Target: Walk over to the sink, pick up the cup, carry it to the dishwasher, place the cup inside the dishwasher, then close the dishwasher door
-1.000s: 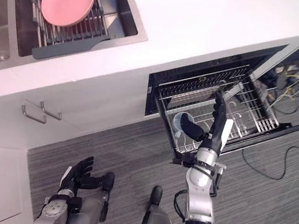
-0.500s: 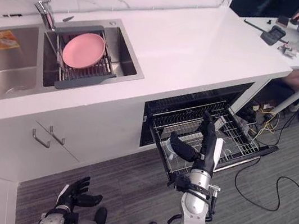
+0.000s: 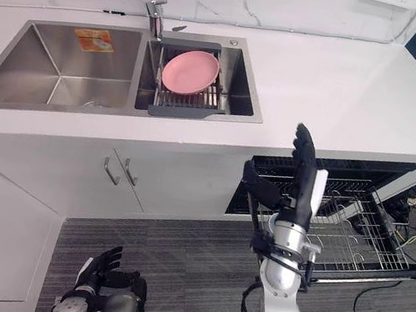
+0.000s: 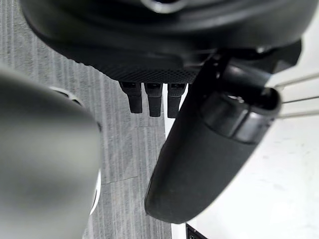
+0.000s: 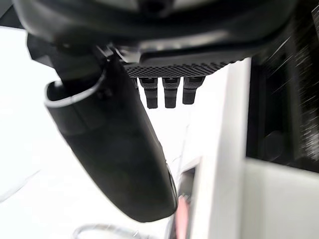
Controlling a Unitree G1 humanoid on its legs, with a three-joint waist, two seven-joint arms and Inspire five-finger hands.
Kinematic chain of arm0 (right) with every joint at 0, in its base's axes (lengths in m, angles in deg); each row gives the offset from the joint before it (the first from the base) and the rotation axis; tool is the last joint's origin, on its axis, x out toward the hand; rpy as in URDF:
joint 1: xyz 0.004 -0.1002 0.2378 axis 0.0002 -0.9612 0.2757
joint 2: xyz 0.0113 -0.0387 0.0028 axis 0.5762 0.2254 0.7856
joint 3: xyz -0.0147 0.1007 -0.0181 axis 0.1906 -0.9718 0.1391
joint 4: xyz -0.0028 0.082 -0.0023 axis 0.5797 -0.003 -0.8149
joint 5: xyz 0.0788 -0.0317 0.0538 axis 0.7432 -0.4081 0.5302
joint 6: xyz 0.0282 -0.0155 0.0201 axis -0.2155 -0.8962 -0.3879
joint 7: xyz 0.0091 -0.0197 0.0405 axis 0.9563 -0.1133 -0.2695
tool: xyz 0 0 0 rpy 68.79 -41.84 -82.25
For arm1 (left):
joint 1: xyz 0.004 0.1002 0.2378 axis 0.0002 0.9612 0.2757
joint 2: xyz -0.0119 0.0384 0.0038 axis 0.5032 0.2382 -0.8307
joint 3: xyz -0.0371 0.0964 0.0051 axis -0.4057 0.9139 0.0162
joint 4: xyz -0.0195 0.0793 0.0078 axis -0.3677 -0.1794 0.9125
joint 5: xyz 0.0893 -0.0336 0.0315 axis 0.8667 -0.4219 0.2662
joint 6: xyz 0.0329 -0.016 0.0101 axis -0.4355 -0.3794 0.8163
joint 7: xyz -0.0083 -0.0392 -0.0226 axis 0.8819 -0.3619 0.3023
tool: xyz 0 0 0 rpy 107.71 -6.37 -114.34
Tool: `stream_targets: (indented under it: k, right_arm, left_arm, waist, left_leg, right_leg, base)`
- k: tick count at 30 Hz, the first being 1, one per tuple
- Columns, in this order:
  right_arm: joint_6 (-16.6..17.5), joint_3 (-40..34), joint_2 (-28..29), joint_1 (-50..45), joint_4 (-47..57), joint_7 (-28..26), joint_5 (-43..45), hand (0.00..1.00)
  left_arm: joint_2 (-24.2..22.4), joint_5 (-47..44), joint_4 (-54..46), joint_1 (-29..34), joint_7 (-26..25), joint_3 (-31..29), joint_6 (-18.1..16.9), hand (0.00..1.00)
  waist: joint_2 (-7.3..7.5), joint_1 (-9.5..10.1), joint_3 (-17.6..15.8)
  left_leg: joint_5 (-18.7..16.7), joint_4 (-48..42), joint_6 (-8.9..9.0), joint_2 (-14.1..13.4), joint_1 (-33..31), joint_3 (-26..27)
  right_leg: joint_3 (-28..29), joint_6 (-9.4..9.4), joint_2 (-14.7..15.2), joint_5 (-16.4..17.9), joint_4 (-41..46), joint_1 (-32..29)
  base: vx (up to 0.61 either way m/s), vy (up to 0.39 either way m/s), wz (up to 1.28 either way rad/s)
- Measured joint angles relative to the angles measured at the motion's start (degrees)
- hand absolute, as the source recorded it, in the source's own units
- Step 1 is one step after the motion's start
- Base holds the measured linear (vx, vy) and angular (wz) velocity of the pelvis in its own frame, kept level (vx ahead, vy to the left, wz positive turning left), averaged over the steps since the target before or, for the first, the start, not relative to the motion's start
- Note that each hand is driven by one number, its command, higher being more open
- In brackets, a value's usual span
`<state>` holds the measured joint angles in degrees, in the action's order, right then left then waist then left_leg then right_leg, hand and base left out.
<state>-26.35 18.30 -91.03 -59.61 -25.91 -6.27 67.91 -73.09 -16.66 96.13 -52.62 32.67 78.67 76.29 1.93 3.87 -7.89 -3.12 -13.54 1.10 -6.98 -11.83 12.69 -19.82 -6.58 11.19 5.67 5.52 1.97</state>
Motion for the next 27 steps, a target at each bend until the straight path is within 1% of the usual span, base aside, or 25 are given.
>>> stream_targets:
  k: [1,2,3,4,5,6,7,8,9,10,11,12,13,14,15,16,18,19,20,22,23,24,25,26,27]
  right_arm:
    - [0.0,0.1,0.0,0.3,0.0,-0.1,-0.1,0.9]
    - [0.0,0.1,-0.1,0.8,-0.1,-0.1,-0.2,0.9]
    - [0.0,0.0,-0.2,1.3,-0.3,0.0,-0.3,0.9]
    - [0.0,0.0,-0.5,1.8,-0.4,0.0,-0.6,0.9]
    - [0.0,0.1,-1.1,2.4,-0.5,0.0,-0.7,0.9]
    - [0.0,0.2,-1.9,2.8,-1.1,0.0,-1.8,0.9]
    - [-0.1,0.2,-2.3,2.9,-1.4,0.0,-2.2,0.9]
    - [-0.1,0.2,-2.9,3.0,-2.1,0.0,-2.4,0.9]
    - [-0.2,0.2,-3.5,3.2,-3.2,-0.2,-2.9,0.9]
    - [-0.2,0.2,-3.7,3.5,-3.6,-0.4,-3.2,0.9]
    - [-0.3,0.4,-4.0,3.9,-3.9,-0.7,-3.8,0.9]
    - [-0.2,0.6,-4.5,4.6,-4.0,-0.8,-4.1,0.9]
    - [-0.2,0.6,-5.4,5.1,-4.0,-0.8,-4.3,0.9]
    - [-0.2,0.5,-5.9,5.3,-3.9,-0.8,-4.4,0.9]
    - [-0.1,0.5,-6.6,5.6,-3.7,-0.7,-4.5,0.9]
    - [-0.3,0.2,-7.8,4.6,-3.8,-0.7,-5.1,0.9]
    - [-0.3,0.1,-8.3,3.5,-3.8,-0.7,-5.3,0.9]
    - [-0.5,-0.2,-8.2,3.2,-3.8,-0.7,-5.4,0.9]
    - [-1.0,-0.7,-8.1,2.2,-3.9,-0.7,-5.5,0.9]
    - [-1.1,-1.5,-8.0,0.4,-3.8,-0.7,-5.6,0.9]
    - [-1.1,-1.6,-7.9,0.0,-3.7,-0.4,-5.6,0.9]
    - [-1.1,-1.5,-7.6,0.2,-3.7,0.0,-5.6,0.9]
    - [-1.0,-1.6,-6.9,0.6,-3.4,0.4,-5.6,0.9]
    - [-0.9,-1.8,-6.7,0.7,-3.4,0.6,-5.6,0.9]
    - [-0.9,-2.5,-6.8,1.0,-3.3,0.7,-5.6,0.9]
  left_arm:
    - [0.1,0.0,-0.1,0.0,0.0,0.0,0.0,0.9]
    - [0.4,0.0,-0.6,0.0,0.0,0.3,0.0,0.9]
    - [0.8,0.0,-1.2,0.2,0.0,0.8,0.0,0.9]
    - [1.2,0.0,-1.4,0.2,0.1,1.3,-0.2,0.9]
    - [1.7,0.0,-1.3,0.0,0.0,2.1,-0.3,0.9]
    - [2.0,0.0,-1.3,0.0,0.1,2.3,-0.5,0.9]
    - [2.3,0.0,-1.3,0.0,0.1,2.3,-0.5,0.9]
    - [2.5,0.0,-1.3,0.1,0.1,2.3,-0.4,0.9]
    - [2.5,0.0,-1.2,0.2,0.0,2.7,-0.3,0.9]
    - [2.9,0.0,-1.2,0.4,-0.1,3.2,-0.1,0.9]
    - [2.8,0.0,-1.0,0.5,-0.1,3.3,0.1,0.9]
    - [2.8,0.0,-0.9,0.5,-0.2,3.4,0.2,0.9]
    - [2.8,0.0,-0.5,0.5,-0.2,3.9,0.2,0.9]
    - [2.8,0.0,-0.3,0.4,-0.1,4.2,0.1,0.9]
    - [3.3,0.0,0.4,0.1,0.2,4.3,0.0,0.9]
    - [1.8,0.2,2.0,-0.5,-0.2,4.2,0.4,0.9]
    - [0.6,0.6,1.5,0.5,-0.5,4.2,0.3,0.9]
    - [0.3,0.8,1.5,0.5,-0.6,4.2,0.3,0.9]
    - [0.2,1.2,1.4,0.5,-0.8,4.2,0.3,0.9]
    - [0.4,1.8,1.1,0.6,-0.7,4.2,0.3,0.9]
    - [0.3,1.8,0.7,0.6,-0.9,3.9,0.3,0.9]
    - [0.2,1.9,0.6,0.6,-1.0,3.4,0.0,0.9]
    - [0.1,1.5,0.7,0.3,-0.9,2.5,1.2,0.9]
    - [0.0,1.2,0.7,0.1,-0.8,2.0,1.6,0.9]
    - [-0.2,1.1,0.7,-0.2,-0.8,2.1,1.9,0.9]
  waist:
    - [0.15,0.01,-0.1]
    - [1.09,0.01,-0.7]
    - [1.34,-0.01,-0.8]
    - [1.97,-0.08,-1.1]
    - [2.12,-0.32,-1.2]
    - [2.54,-0.72,-1.2]
    - [2.78,-1.03,-1.4]
    - [2.96,-1.54,-1.4]
    - [2.41,-2.44,-1.8]
    - [2.58,-2.91,-1.7]
    - [2.57,-3.09,-1.7]
    - [2.53,-3.21,-1.7]
    - [2.49,-3.22,-1.7]
    - [2.5,-3.31,-1.6]
    - [3.4,-3.45,-1.4]
    - [0.23,-3.64,-1.1]
    - [-1.73,-3.39,-0.4]
    - [-2.15,-3.39,-0.4]
    - [-2.45,-3.51,-0.5]
    - [-2.39,-3.8,-0.6]
    - [-2.16,-3.43,-1.0]
    - [-2.0,-3.09,-1.1]
    - [-1.98,-3.24,-1.1]
    - [-1.96,-3.26,-1.3]
    - [-2.85,-3.27,-1.5]
  left_leg:
    - [-0.8,-0.9,-0.02,0.3,-0.1,0.1]
    - [-2.6,-3.1,-0.5,1.2,-0.1,0.2]
    - [-4.3,-5.0,-0.7,1.9,-0.2,0.3]
    - [-6.0,-6.9,-0.8,2.6,-0.4,0.4]
    - [-7.8,-8.3,-1.02,3.6,-0.2,0.3]
    - [-8.5,-8.9,-1.46,4.2,0.1,-0.2]
    - [-8.7,-8.8,-1.64,4.6,0.5,-0.9]
    - [-9.0,-8.3,-2.02,4.9,1.6,-2.2]
    - [-9.1,-7.2,-2.45,4.8,2.9,-4.3]
    - [-9.2,-6.0,-2.49,4.9,4.1,-5.8]
    - [-9.1,-4.7,-2.44,4.8,5.5,-6.8]
    - [-9.0,-3.0,-2.28,4.8,7.6,-7.7]
    - [-9.1,-1.8,-1.96,4.8,8.9,-8.7]
    - [-9.6,-2.0,-1.15,4.9,9.1,-9.2]
    - [-11.0,-3.4,0.72,5.7,9.1,-10.3]
    - [-11.7,-4.7,1.73,3.6,9.1,-10.5]
    - [-11.8,-4.0,2.15,1.9,9.6,-9.8]
    - [-11.8,-3.9,2.36,1.5,10.0,-9.3]
    - [-11.8,-5.8,2.54,0.6,10.3,-8.1]
    - [-11.5,-16.4,2.92,0.0,8.0,-7.0]
    - [-11.9,-25.0,3.1,-0.9,5.1,-6.8]
    - [-14.0,-27.1,2.6,-1.2,3.6,-6.6]
    - [-15.6,-23.5,2.44,-0.7,0.5,-7.0]
    - [-15.4,-19.3,2.53,-0.3,-0.5,-7.3]
    - [-11.0,-10.7,2.4,0.0,-0.7,-7.7]
  right_leg:
    - [0.0,-0.36,0.6,0.7,0.9,-0.1]
    - [0.1,-1.13,2.3,2.8,3.8,-0.5]
    - [0.4,-1.6,3.8,4.7,6.8,-1.0]
    - [0.6,-1.78,5.3,6.5,9.5,-1.3]
    - [1.0,-1.3,6.6,7.3,12.8,-1.6]
    - [3.0,-0.59,7.6,6.9,18.1,-3.5]
    - [4.4,0.41,7.9,6.3,21.2,-4.4]
    - [6.8,3.04,7.9,4.8,26.2,-6.2]
    - [10.6,4.44,6.4,5.5,32.7,-9.6]
    - [12.9,4.23,3.9,8.3,33.8,-10.9]
    - [14.5,4.67,1.2,10.1,33.5,-12.5]
    - [15.7,5.11,-1.8,11.0,32.5,-14.9]
    - [16.1,5.39,-4.4,11.1,29.8,-17.5]
    - [16.2,5.46,-5.4,10.3,26.8,-18.6]
    - [16.3,5.33,-6.3,3.0,19.8,-19.6]
    - [14.9,5.88,-7.8,2.4,18.7,-17.3]
    - [14.4,5.96,-9.1,2.3,15.7,-15.5]
    - [14.2,6.0,-9.5,2.3,14.7,-14.6]
    - [13.9,6.15,-10.2,2.3,12.3,-12.2]
    - [13.3,6.26,-10.3,2.2,8.1,-6.7]
    - [13.9,6.28,-10.0,2.2,6.1,-3.6]
    - [14.8,6.26,-9.7,2.2,5.4,-2.3]
    - [15.5,6.16,-8.6,2.1,5.4,-1.8]
    - [15.5,6.01,-8.1,2.1,5.4,-1.8]
    - [15.7,5.02,-7.8,2.3,5.6,-1.6]
  base:
    - [0.1,0.155,0.08]
    - [0.08,0.122,0.1]
    - [0.09,0.137,0.1]
    - [0.17,0.177,0.1]
    - [0.23,0.213,0.16]
    - [0.25,0.209,0.25]
    - [0.24,0.173,0.4]
    - [0.27,0.128,0.59]
    - [0.29,0.083,0.75]
    - [0.3,0.013,0.75]
    - [0.32,-0.024,0.7]
    - [0.41,-0.045,0.66]
    - [0.35,-0.062,0.6]
    - [0.35,-0.089,0.64]
    - [0.42,-0.065,0.66]
    - [0.43,-0.064,0.52]
    - [0.3,-0.047,0.12]
    - [0.26,-0.047,0.01]
    - [0.35,-0.041,0.1]
    - [0.33,0.01,0.1]
    - [0.2,0.077,-0.15]
    - [0.24,0.173,-0.29]
    - [0.18,0.176,-0.22]
    - [0.19,0.247,-0.11]
    - [0.15,0.252,-0.08]
